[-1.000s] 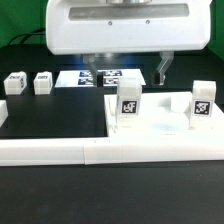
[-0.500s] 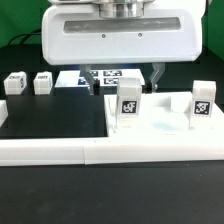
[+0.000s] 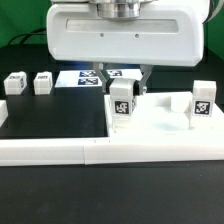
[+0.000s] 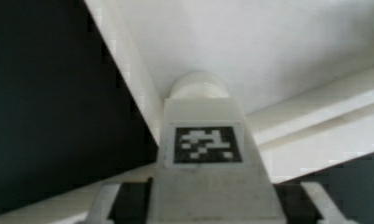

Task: Assemble square table

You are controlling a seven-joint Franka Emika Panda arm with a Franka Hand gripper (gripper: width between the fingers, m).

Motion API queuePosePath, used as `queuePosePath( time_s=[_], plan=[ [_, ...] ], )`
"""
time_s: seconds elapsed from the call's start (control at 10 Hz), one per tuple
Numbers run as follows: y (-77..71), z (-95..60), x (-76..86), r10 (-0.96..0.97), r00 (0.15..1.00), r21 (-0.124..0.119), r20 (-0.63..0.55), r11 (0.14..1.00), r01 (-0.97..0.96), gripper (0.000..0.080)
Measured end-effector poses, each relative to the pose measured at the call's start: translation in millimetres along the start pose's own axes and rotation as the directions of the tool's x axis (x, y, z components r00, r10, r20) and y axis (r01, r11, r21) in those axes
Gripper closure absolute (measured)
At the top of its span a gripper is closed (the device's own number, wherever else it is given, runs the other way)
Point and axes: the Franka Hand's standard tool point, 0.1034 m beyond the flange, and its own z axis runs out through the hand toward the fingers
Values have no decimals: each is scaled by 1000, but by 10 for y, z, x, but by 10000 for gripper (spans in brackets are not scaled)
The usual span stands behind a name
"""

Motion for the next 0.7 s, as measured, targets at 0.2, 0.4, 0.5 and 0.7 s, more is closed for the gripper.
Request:
queuePosePath(
  time_s=[0.2, 0.4, 0.5, 0.7],
  plan=[
    [-6, 10, -7, 140, 990, 2, 2, 990, -140, 509],
    [-4, 17, 13, 369, 929, 9, -19, 929, -369, 508],
    [11, 20, 19, 460, 888, 26, -2, 888, -460, 508],
    [22, 24, 13, 670, 742, 29, 26, 741, -671, 508]
  ],
)
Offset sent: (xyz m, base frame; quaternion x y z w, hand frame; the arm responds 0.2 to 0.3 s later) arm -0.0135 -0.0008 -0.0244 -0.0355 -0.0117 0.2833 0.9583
